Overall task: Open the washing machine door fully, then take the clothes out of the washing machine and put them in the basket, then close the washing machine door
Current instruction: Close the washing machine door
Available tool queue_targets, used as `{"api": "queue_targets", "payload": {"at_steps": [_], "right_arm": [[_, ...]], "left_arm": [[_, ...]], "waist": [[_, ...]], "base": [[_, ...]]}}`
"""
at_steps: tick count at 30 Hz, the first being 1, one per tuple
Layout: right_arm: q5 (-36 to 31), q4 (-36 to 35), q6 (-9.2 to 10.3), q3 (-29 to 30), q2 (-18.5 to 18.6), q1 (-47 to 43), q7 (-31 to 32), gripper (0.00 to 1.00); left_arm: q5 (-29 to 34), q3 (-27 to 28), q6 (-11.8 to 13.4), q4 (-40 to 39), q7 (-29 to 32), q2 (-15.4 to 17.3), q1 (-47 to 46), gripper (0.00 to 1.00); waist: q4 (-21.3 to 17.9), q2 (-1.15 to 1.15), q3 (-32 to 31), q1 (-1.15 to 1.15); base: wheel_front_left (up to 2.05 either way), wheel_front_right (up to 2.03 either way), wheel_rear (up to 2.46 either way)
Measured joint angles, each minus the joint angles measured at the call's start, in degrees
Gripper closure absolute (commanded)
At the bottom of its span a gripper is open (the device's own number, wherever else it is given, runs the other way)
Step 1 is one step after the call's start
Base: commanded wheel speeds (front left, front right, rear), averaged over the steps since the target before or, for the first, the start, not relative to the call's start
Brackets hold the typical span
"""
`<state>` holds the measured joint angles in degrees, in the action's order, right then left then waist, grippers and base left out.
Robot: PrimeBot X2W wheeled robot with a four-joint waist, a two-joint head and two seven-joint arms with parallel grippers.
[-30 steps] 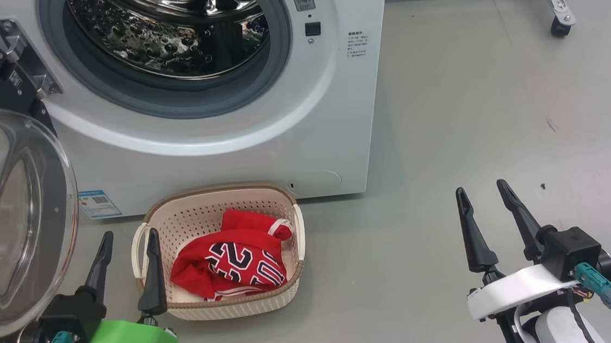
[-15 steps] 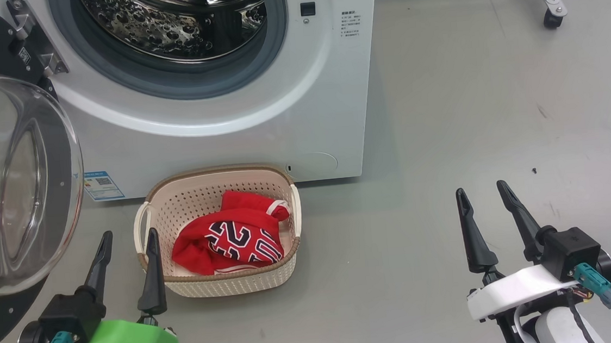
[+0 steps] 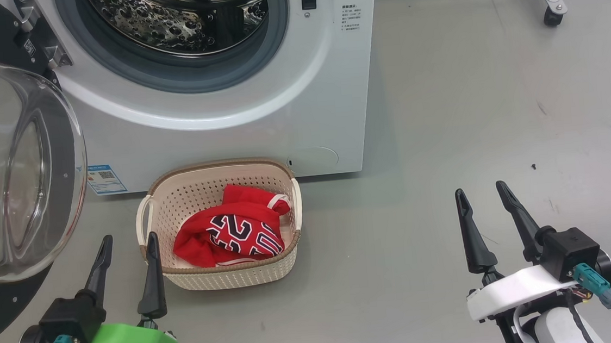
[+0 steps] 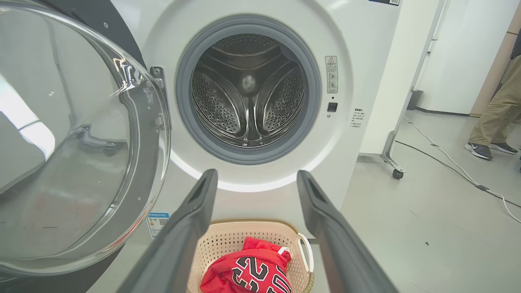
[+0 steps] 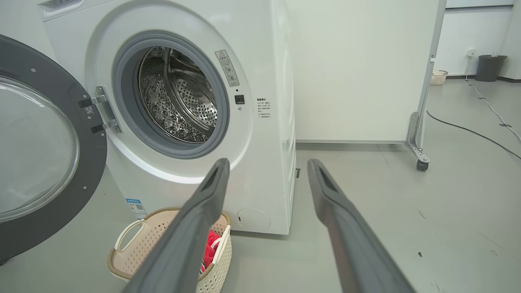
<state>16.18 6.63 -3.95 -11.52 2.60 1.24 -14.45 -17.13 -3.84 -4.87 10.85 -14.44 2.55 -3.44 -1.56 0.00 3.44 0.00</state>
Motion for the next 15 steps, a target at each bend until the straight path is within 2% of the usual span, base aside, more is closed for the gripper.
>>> {"api": "queue_targets", "payload": {"at_steps": [15], "right_arm": [[0.4, 0.0, 0.07, -0.2, 0.0, 0.0, 0.0, 0.0]], "left_arm": [[0.0, 0.0, 0.0, -0.2, 0.0, 0.0, 0.0, 0.0]], "waist": [[0.1, 0.0, 0.4, 0.0]], "base": [[0.0, 0.0, 0.0]]}}
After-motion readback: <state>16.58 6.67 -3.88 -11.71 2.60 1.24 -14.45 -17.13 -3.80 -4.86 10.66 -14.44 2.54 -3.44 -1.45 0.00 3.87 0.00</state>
